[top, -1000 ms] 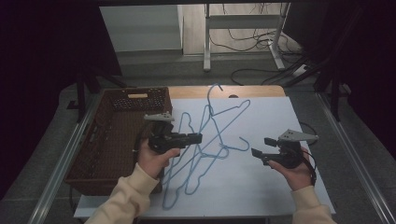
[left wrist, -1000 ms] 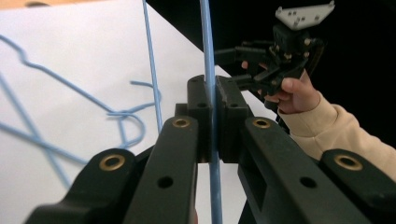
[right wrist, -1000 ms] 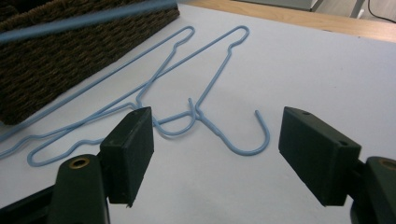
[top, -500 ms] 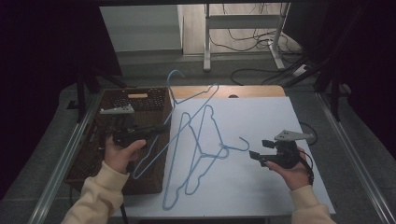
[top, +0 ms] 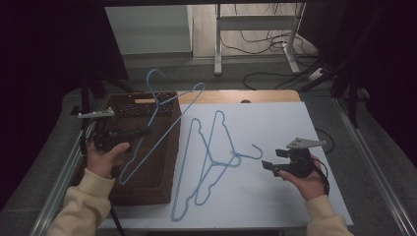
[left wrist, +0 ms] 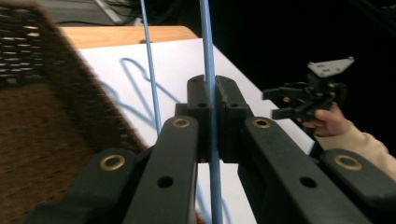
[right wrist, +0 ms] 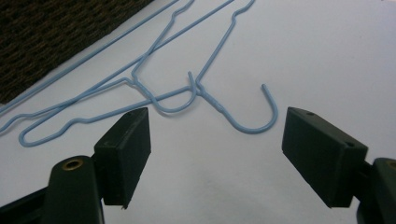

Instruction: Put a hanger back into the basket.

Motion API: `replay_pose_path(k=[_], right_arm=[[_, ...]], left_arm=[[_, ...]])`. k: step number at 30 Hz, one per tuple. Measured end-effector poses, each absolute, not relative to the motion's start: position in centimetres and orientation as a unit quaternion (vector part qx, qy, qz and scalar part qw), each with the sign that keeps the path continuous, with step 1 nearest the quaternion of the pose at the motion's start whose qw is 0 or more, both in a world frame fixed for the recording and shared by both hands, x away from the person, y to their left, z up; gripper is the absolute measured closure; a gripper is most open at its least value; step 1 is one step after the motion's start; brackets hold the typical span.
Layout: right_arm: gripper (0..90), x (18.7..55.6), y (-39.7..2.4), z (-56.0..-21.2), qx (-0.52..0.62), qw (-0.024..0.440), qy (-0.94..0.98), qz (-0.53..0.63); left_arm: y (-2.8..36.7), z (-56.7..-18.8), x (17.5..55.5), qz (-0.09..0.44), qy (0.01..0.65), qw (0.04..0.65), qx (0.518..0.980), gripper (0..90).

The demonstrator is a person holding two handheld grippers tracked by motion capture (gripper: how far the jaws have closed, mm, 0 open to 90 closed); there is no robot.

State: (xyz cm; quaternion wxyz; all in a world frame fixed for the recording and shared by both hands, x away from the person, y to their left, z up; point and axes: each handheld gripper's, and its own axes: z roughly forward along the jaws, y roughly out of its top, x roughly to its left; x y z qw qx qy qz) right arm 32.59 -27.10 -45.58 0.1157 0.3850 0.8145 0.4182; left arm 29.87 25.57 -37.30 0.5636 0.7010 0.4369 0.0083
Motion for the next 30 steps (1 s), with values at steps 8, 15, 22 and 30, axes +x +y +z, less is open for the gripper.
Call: replay_pose_path(k=[8, 15, 22, 30], right_arm=[[23.6, 32.7, -27.0, -45.8, 0.384, 0.113, 0.818, 0.412], [23.3, 32.7, -26.9, -45.9, 0.385, 0.111, 0.82, 0.408], [22.9, 32.8, -26.9, -46.0, 0.387, 0.11, 0.821, 0.404], [22.8, 32.7, -26.9, -46.0, 0.39, 0.11, 0.821, 0.402]], left_arm=[[28.9, -38.1, 30.7, 0.016, 0.462, 0.565, 0.684, 86.1], [30.8, -38.4, 31.0, 0.025, 0.466, 0.554, 0.69, 86.1], [32.4, -39.0, 30.9, 0.026, 0.457, 0.545, 0.702, 86.1], [34.4, -40.1, 30.3, 0.026, 0.464, 0.53, 0.709, 86.1]])
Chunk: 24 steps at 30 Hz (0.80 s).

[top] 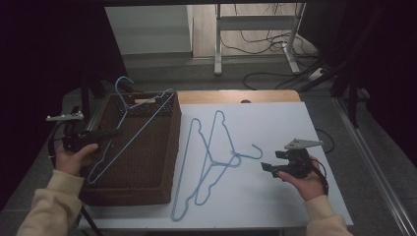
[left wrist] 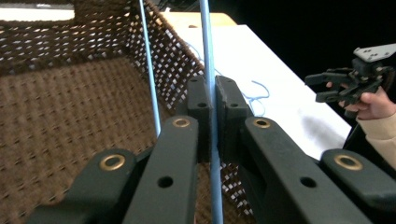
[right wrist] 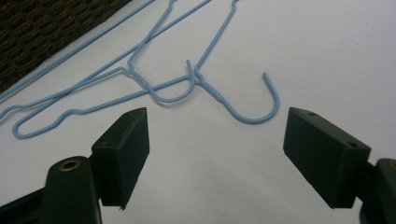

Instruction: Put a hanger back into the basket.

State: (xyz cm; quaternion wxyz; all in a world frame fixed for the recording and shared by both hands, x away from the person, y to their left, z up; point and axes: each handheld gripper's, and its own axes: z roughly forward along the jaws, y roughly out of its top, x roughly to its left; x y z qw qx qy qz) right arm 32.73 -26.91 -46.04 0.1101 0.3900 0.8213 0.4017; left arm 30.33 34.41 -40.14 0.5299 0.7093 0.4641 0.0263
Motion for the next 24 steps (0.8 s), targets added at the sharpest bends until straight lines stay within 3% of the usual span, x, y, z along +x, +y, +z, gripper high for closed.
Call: replay_pose_path(k=[24], right_arm=[[22.7, 32.8, -26.8, -46.1, 0.389, 0.109, 0.823, 0.399]], left_arm=[[35.1, -45.3, 31.7, -0.017, 0.497, 0.476, 0.725, 86.1]])
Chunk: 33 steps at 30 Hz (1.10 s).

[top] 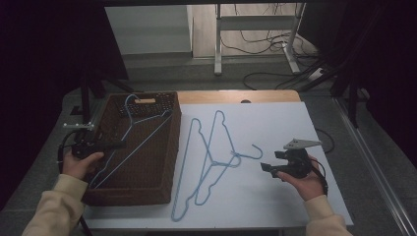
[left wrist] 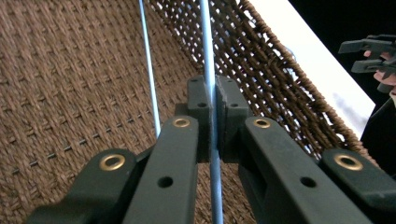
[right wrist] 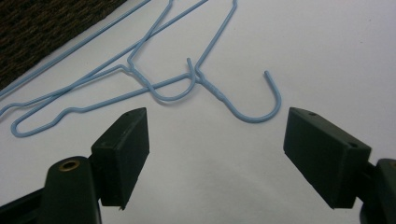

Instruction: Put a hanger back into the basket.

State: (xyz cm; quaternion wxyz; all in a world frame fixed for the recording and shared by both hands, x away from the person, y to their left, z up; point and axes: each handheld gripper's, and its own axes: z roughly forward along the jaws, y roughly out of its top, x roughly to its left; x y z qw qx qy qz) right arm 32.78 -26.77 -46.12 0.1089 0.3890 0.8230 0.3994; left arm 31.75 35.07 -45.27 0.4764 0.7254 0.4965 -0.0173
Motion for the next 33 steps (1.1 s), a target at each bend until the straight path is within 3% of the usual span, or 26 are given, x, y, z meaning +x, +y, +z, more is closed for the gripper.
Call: replay_pose_path(k=[16, 23, 27, 31, 33], right_arm=[[22.6, 32.7, -26.5, -46.2, 0.386, 0.104, 0.825, 0.4], [22.6, 32.7, -26.5, -46.0, 0.385, 0.101, 0.823, 0.406], [22.6, 32.6, -26.5, -45.9, 0.383, 0.102, 0.823, 0.408], [22.6, 32.6, -26.4, -45.9, 0.382, 0.101, 0.823, 0.408], [22.6, 32.6, -26.4, -45.8, 0.381, 0.102, 0.824, 0.408]], left_arm=[[35.4, -46.4, 32.8, -0.029, 0.531, 0.44, 0.724, 85.6], [35.0, -46.7, 33.2, -0.012, 0.557, 0.397, 0.729, 84.1], [34.6, -46.7, 33.2, 0.02, 0.575, 0.372, 0.728, 75.3], [34.6, -46.0, 32.9, 0.074, 0.597, 0.353, 0.717, 49.7], [34.9, -45.6, 32.6, 0.087, 0.601, 0.358, 0.71, 41.8]])
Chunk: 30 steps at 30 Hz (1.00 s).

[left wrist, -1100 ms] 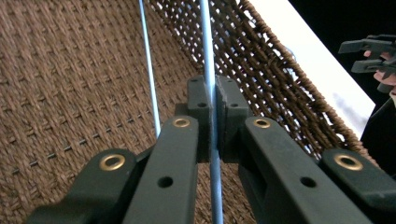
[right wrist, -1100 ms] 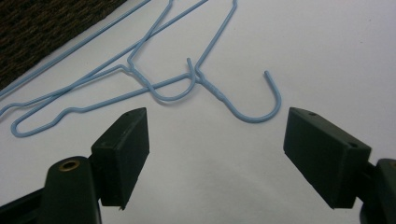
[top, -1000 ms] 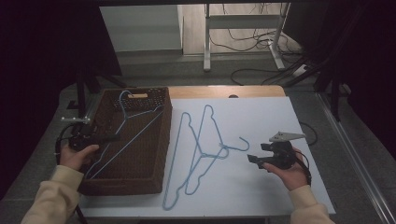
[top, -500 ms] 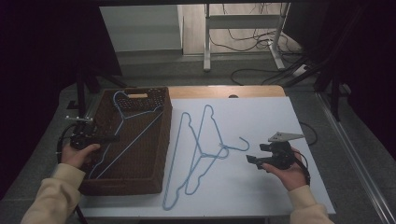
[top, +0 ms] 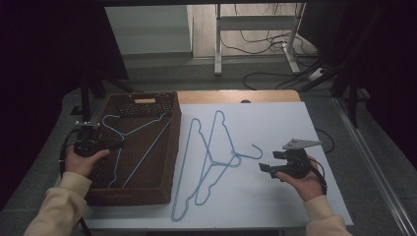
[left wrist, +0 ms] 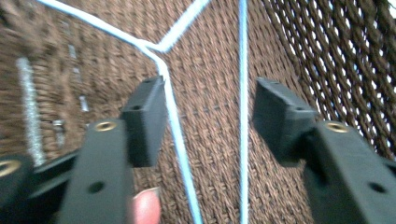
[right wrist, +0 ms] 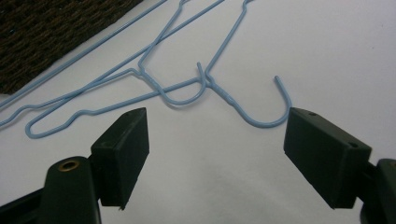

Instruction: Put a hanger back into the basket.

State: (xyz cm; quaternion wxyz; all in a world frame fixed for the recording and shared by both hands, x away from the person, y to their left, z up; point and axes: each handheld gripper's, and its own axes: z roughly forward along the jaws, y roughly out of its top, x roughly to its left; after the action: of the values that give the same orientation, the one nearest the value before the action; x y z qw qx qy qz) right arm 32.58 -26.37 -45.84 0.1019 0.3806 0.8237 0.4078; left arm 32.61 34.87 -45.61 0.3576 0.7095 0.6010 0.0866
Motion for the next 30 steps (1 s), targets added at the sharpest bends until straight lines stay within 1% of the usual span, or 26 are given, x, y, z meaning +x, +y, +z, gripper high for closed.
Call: replay_pose_path(k=[2, 8, 16, 21, 30], right_arm=[[22.5, 32.6, -26.3, -45.8, 0.379, 0.102, 0.824, 0.409], [22.4, 32.6, -26.0, -45.9, 0.378, 0.101, 0.826, 0.406], [22.3, 32.7, -26.0, -45.8, 0.378, 0.1, 0.824, 0.41], [22.3, 32.9, -26.1, -45.7, 0.378, 0.099, 0.822, 0.414], [22.6, 32.9, -26.3, -45.7, 0.379, 0.105, 0.821, 0.414]], left_arm=[[35.0, -45.0, 32.2, 0.1, 0.597, 0.366, 0.707, 37.4], [34.2, -42.7, 30.6, 0.124, 0.565, 0.398, 0.712, 33.2], [31.2, -41.1, 29.3, 0.103, 0.509, 0.434, 0.736, 28.1], [29.0, -41.1, 28.8, 0.094, 0.479, 0.44, 0.754, 26.5], [25.6, -41.3, 28.0, 0.079, 0.434, 0.461, 0.77, 26.1]])
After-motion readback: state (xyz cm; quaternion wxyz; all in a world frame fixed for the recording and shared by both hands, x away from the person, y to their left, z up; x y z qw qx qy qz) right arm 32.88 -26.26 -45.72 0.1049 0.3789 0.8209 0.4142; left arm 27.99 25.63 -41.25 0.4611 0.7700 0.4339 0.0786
